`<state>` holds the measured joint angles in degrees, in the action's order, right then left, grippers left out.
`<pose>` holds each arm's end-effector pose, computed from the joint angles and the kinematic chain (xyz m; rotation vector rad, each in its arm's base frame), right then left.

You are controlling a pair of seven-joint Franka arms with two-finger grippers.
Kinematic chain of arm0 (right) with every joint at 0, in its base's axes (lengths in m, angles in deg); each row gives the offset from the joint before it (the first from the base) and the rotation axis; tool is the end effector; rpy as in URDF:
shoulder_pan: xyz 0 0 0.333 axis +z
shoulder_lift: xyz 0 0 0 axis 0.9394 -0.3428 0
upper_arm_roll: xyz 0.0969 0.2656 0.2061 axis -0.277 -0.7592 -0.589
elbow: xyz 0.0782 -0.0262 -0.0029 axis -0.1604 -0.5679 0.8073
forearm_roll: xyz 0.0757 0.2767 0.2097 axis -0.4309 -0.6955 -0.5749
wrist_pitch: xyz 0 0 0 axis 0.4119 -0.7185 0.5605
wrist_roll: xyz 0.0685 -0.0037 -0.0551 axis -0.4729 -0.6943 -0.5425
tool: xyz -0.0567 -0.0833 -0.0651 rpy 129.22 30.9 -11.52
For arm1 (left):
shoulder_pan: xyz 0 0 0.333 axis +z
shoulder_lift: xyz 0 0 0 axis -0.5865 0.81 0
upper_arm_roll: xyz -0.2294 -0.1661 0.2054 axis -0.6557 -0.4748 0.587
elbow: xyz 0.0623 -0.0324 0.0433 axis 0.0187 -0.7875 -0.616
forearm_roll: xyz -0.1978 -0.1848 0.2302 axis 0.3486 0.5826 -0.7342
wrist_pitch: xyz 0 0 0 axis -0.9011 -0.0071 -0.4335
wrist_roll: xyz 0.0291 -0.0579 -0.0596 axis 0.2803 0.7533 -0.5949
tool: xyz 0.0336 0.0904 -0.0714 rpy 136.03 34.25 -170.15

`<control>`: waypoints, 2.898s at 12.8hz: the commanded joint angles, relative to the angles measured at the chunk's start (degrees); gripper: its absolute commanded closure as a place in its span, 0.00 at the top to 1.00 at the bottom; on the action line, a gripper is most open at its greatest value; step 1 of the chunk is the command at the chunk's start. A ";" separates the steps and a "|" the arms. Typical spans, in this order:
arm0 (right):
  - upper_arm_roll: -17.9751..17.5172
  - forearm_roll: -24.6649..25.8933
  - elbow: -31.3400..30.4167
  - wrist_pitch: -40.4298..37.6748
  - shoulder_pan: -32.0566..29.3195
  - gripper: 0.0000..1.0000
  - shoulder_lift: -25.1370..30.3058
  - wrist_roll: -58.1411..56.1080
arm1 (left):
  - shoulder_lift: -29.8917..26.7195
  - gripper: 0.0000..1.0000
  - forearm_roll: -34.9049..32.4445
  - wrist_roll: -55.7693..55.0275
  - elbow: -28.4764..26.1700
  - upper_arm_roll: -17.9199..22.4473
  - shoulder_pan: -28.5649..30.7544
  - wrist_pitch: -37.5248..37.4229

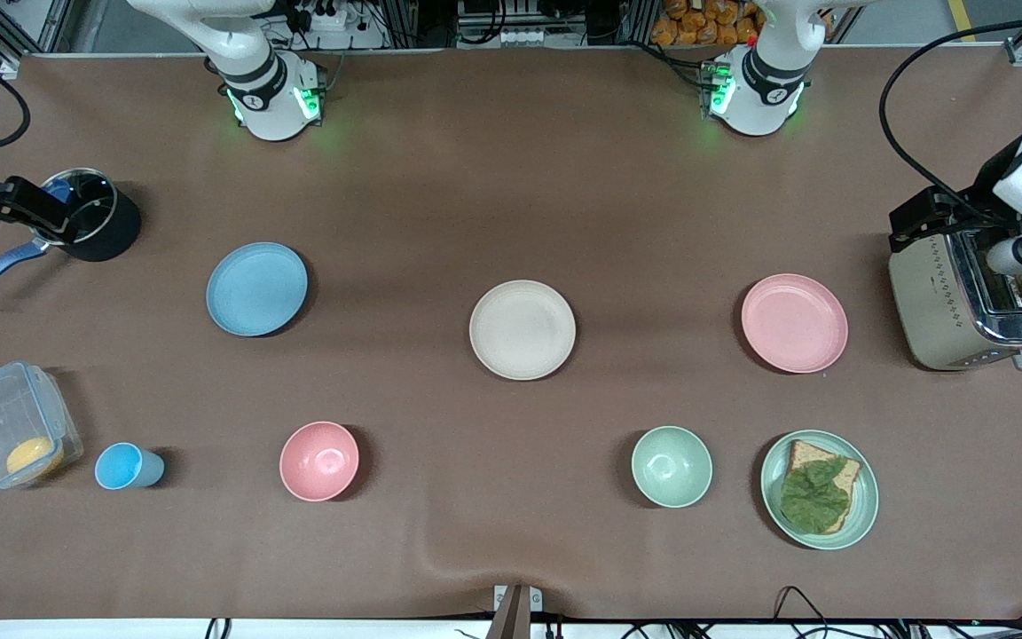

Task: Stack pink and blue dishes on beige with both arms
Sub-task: 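Reach the left gripper down toward the rim of the pink plate, then grasp the pink plate with the left gripper while the right gripper reaches the blue plate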

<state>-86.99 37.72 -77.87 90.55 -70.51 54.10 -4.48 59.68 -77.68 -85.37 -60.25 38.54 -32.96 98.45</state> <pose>0.5111 -0.0100 0.6624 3.1303 -0.1927 0.0069 0.5375 -0.0640 0.6558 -3.1142 0.0181 0.0258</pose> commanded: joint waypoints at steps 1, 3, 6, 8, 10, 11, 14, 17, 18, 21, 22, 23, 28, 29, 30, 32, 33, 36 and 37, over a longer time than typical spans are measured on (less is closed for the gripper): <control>-0.23 0.82 -1.13 0.37 0.03 1.00 1.13 0.79 | -0.35 1.00 0.75 -0.74 0.24 -0.16 0.22 -0.92; -0.23 0.82 -1.13 0.37 0.12 1.00 1.13 0.79 | -0.18 1.00 0.66 -0.48 0.24 -0.07 0.31 -0.92; -0.23 0.82 -1.13 0.37 0.12 1.00 1.13 0.79 | 1.40 1.00 0.22 -0.21 -0.46 0.02 0.84 0.48; -0.23 0.82 -1.13 0.37 0.12 1.00 1.13 0.79 | 2.02 1.00 0.13 -0.30 -4.05 0.11 1.62 3.46; -0.23 0.82 -1.13 0.37 0.12 1.00 1.13 0.79 | 1.85 1.00 0.04 -0.21 -9.66 0.28 3.81 8.37; -0.23 0.82 -1.13 0.37 0.12 1.00 1.13 0.79 | 1.59 1.00 -0.13 -0.04 -13.09 -0.06 6.17 11.70; -0.23 0.82 -1.04 0.37 0.12 1.00 1.13 0.79 | 0.97 1.00 -0.05 0.05 -23.02 0.28 7.77 20.93; -0.23 0.82 -1.04 0.37 0.29 1.00 1.13 0.88 | 2.20 1.00 -3.12 0.23 -29.80 0.02 9.71 28.68; -0.23 0.82 -1.04 0.37 0.29 1.00 1.13 0.88 | 2.72 1.00 -3.30 0.31 -32.61 0.02 9.80 31.05; -0.23 0.82 -1.04 0.37 0.29 1.00 1.04 0.88 | 4.74 1.00 -4.34 0.49 -39.65 0.02 11.81 41.16; -0.23 0.82 -0.96 0.37 0.12 1.00 0.95 0.88 | 6.40 1.00 -4.53 0.66 -40.10 0.02 12.17 42.14; -0.23 0.82 -1.04 0.28 0.03 1.00 0.95 0.88 | 7.72 1.00 -4.53 0.84 -40.19 0.02 13.13 42.76; 0.03 0.03 -0.95 0.55 -0.41 1.00 0.25 0.17 | 12.91 1.00 -4.53 3.21 -40.19 -0.07 16.04 44.43; 0.04 0.03 -0.95 0.55 -0.41 1.00 0.07 0.17 | 14.05 1.00 -4.53 3.21 -40.11 -0.07 17.00 44.52; 0.04 -0.06 -0.95 0.55 -0.50 1.00 -0.10 0.26 | 15.11 1.00 -4.53 3.39 -40.10 -0.16 17.62 44.96; 0.04 0.03 -1.04 0.29 -0.41 1.00 -1.16 0.17 | 16.34 0.97 -4.53 3.65 -40.10 -0.16 18.06 45.49; 0.04 0.29 -1.04 0.11 -0.33 1.00 -1.51 0.17 | 17.13 0.95 -4.44 3.65 -40.10 -0.16 18.41 46.01; 0.12 0.47 -1.04 -0.24 -1.11 1.00 -3.52 0.08 | 18.46 0.85 -4.35 3.65 -40.10 -0.16 19.03 46.54; 0.12 0.38 -1.04 -0.24 -1.38 1.00 -4.23 -0.09 | 18.98 0.80 -4.18 3.65 -40.10 -0.16 18.94 46.54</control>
<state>-86.64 37.73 -78.94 90.44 -70.82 51.36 -4.43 77.88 -80.80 -82.21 -100.41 39.14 -14.99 144.21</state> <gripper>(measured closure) 0.000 0.101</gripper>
